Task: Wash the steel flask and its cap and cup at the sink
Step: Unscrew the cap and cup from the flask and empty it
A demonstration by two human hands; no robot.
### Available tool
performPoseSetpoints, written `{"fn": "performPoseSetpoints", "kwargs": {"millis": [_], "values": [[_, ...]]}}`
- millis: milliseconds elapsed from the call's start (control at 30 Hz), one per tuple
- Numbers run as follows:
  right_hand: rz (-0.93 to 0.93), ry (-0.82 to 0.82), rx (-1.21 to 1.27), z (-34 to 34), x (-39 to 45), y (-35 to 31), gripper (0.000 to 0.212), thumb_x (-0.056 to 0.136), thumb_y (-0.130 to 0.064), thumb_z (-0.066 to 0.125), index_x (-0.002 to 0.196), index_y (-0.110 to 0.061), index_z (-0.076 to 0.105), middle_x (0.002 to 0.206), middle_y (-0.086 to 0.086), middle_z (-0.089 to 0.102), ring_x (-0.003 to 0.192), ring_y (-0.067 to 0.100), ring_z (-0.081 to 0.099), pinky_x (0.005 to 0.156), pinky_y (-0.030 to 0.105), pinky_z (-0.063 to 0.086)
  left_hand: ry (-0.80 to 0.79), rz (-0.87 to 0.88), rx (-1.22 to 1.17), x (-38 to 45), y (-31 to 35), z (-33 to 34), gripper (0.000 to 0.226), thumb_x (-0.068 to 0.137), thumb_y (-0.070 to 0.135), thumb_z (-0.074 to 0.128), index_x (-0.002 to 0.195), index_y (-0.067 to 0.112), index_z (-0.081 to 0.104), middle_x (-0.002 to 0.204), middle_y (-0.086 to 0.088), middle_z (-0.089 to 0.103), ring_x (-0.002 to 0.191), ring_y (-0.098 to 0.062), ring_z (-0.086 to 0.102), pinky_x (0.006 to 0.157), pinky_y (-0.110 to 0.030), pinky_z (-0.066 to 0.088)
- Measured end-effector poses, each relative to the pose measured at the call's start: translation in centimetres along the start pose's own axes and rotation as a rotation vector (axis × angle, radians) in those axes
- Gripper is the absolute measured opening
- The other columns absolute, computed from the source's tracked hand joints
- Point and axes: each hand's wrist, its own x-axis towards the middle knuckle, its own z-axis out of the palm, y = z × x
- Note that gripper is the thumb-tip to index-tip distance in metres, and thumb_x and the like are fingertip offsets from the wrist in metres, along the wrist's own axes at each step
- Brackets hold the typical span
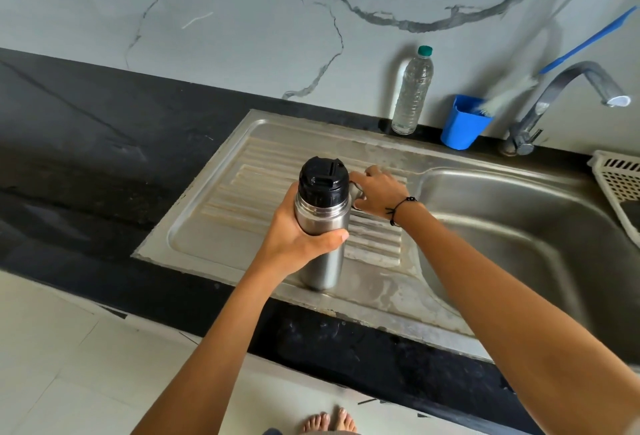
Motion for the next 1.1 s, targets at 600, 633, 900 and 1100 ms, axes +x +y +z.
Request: {"fn": "performPoseSetpoints", "kwargs": {"millis": [600,633,900,1100], "values": [[0.050,0.121,0.227,-9.4,-2.8,-4.2,0.038,0.097,-0.036,0.046,0.121,-0.008,0.057,0.114,0.015,0.063,0.098,0.030,0.061,0.088,0.043,0.050,0.032,0.026,0.001,0.2,-0.9,0.1,0.066,0.050,0.035,0.077,0.111,0.025,0.051,0.094,0.006,0.067,0.086,-0.007,0.066,0.074,-0.020,0.052],[0.024,0.187,0.297,-11.2,-4.3,-5.6,0.045,0.098,-0.043,0.041,0.103,-0.003,0.062,0.099,0.015,0.068,0.084,0.029,0.064,0.081,0.043,0.052,0.036,0.033,0.004,0.1,-1.0,0.1,0.067,0.051,0.035,0.077,0.111,0.024,0.051,0.094,0.006,0.067,0.086,-0.008,0.066,0.074,-0.019,0.051],[-0.002,0.302,-0.266,-12.4,-11.6,-14.5,0.069,0.076,-0.080,0.014,0.064,-0.014,0.029,0.056,-0.004,0.037,0.045,0.011,0.029,0.043,0.024,0.018,0.035,0.011,0.255,0.4,-1.1,0.4,0.039,0.073,0.025,0.078,0.104,0.018,0.054,0.073,0.017,0.059,0.078,0.014,0.058,0.056,-0.001,0.040],[-0.117,0.536,-0.253,-11.3,-10.1,-13.2,0.046,0.087,-0.057,0.043,0.068,-0.015,0.037,0.048,-0.003,0.030,0.040,0.018,0.020,0.045,0.021,0.011,-0.020,-0.021,0.194,0.7,-1.4,-0.4,0.051,0.064,0.018,0.085,0.107,0.012,0.057,0.084,0.015,0.063,0.082,0.013,0.060,0.061,-0.006,0.044]]}}
